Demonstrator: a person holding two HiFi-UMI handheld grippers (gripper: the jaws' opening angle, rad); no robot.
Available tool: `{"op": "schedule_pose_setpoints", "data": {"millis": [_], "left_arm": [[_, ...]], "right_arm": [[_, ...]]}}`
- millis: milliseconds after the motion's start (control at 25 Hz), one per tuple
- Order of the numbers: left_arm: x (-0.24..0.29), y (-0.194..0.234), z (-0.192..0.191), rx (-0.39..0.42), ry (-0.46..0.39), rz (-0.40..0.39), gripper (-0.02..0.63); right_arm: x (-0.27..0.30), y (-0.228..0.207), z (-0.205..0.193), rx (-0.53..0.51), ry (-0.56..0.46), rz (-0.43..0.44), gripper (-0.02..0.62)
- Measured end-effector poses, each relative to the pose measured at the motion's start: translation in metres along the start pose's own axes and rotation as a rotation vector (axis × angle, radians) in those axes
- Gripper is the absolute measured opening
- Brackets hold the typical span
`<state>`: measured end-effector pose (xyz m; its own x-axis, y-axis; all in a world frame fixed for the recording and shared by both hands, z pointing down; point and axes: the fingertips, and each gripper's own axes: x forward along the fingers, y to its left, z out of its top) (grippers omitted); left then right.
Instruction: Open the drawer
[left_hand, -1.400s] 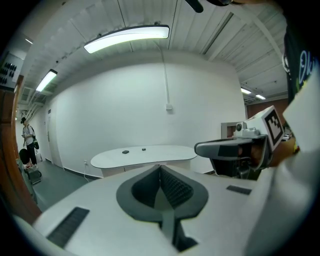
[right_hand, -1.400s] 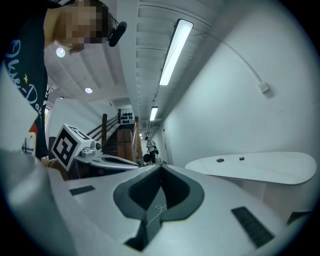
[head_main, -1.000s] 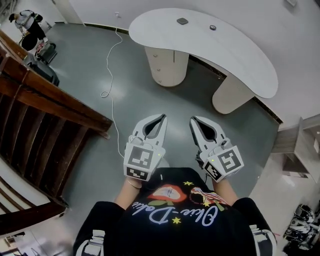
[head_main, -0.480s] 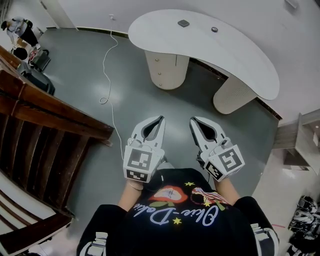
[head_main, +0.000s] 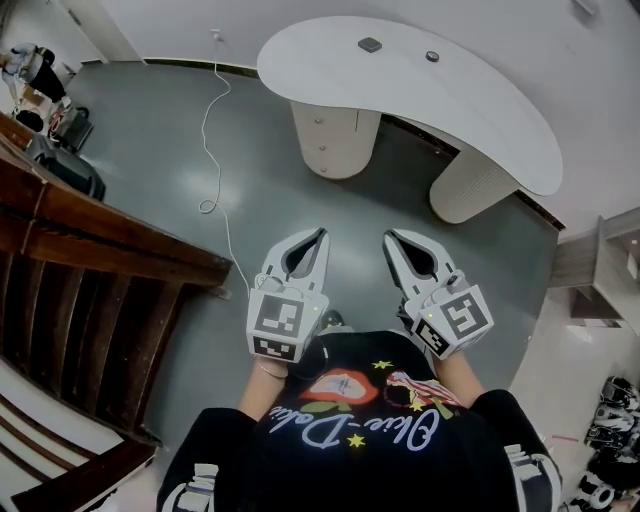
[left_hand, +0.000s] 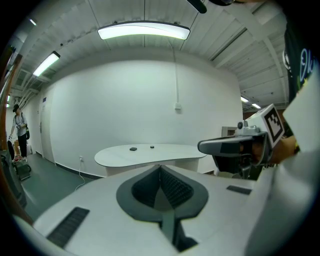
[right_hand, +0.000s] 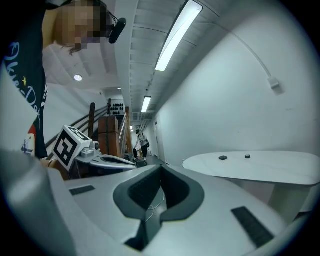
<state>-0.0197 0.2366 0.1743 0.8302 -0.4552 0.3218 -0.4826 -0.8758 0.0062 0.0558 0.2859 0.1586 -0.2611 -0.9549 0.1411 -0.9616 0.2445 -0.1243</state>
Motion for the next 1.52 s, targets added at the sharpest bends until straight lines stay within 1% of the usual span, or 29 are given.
{"op": "schedule_pose_setpoints", "data": {"millis": [280, 480, 640, 840, 1000, 1160, 1400, 1520], "left_arm": [[0.008, 0.011, -0.003, -0.014, 0.000, -0.029, 0.004], [0.029, 0.015, 0.002, -0.015, 0.001, -0.031, 0.005], [0.043, 0.027, 0.005, -0.014, 0.011, 0.004, 0.005], [0.064, 0.057, 0.012, -0.017, 0.027, 0.073, 0.005], [0.088, 0.072, 0.017, -0.024, 0.042, 0.096, 0.005], [0.109, 0.081, 0.021, -0.008, 0.056, 0.122, 0.005], [0.154, 0.101, 0.025, -0.006, 0.093, 0.131, 0.005], [0.169, 0.113, 0.029, 0.001, 0.098, 0.152, 0.005]], "right_arm": [[0.013, 0.003, 0.004, 0.003, -0.008, -0.010, -0.002], [0.021, -0.016, 0.004, -0.002, 0.011, 0.006, -0.002], [0.037, -0.040, 0.004, 0.018, 0.003, 0.012, -0.002], [0.072, -0.065, 0.011, 0.069, -0.014, 0.063, -0.002], [0.093, -0.087, 0.012, 0.082, -0.004, 0.092, -0.002], [0.108, -0.113, 0.008, 0.106, 0.007, 0.103, -0.002], [0.144, -0.155, 0.003, 0.131, 0.022, 0.131, -0.002], [0.163, -0.172, -0.001, 0.144, 0.030, 0.145, -0.002]]}}
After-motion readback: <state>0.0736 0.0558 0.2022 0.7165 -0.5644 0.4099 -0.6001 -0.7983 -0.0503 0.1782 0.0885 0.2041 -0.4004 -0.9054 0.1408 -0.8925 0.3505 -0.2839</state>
